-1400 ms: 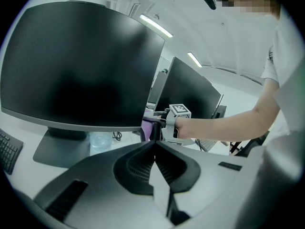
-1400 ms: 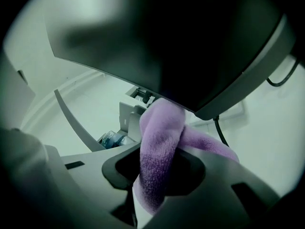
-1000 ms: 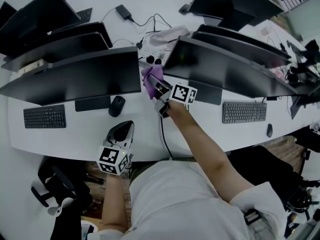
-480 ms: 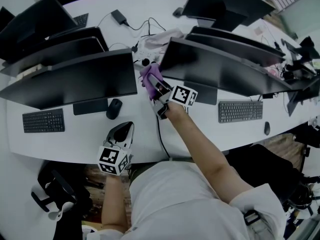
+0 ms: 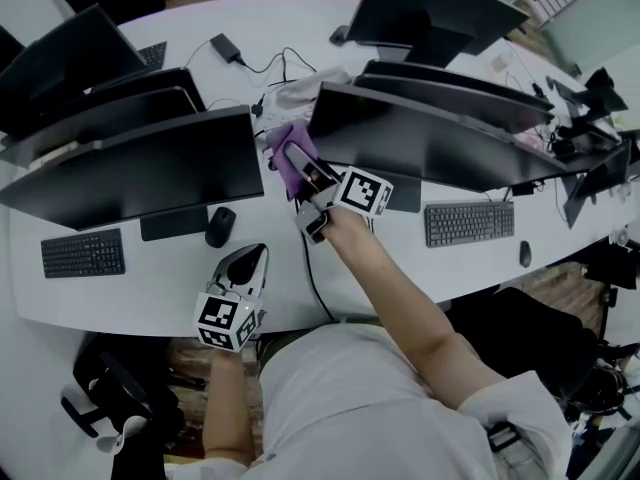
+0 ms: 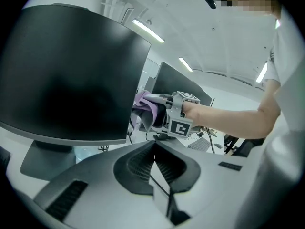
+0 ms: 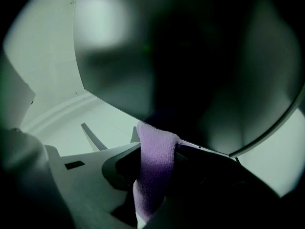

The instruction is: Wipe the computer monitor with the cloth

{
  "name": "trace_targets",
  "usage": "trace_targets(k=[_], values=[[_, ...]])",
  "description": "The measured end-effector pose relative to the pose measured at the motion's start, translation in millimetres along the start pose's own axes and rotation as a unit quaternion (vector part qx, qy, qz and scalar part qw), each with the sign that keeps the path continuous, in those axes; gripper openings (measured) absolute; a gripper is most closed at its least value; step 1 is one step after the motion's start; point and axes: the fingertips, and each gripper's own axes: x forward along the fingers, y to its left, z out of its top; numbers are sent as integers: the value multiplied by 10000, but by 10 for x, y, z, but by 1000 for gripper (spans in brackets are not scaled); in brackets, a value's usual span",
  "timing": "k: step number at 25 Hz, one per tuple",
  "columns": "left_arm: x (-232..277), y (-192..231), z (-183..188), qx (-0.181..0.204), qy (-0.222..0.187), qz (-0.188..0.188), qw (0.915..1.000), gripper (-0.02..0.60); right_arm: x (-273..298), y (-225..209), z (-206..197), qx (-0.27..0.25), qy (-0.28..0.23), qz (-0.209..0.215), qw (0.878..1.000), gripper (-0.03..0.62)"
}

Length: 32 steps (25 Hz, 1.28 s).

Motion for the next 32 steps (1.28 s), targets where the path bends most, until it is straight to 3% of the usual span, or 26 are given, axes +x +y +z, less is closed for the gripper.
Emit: trace_targets(k=[13, 27, 32], values=[[74, -111, 227, 181, -232, -120, 9995, 3, 16, 943, 393, -793, -289, 560, 9949, 103], [98, -149, 433, 269, -376, -172, 9988, 3, 31, 1774, 769, -879, -656, 1169, 9871, 103], [101, -185, 456, 278, -367, -203, 9987, 3, -16, 1981, 971, -647, -961, 1291, 9848, 103]])
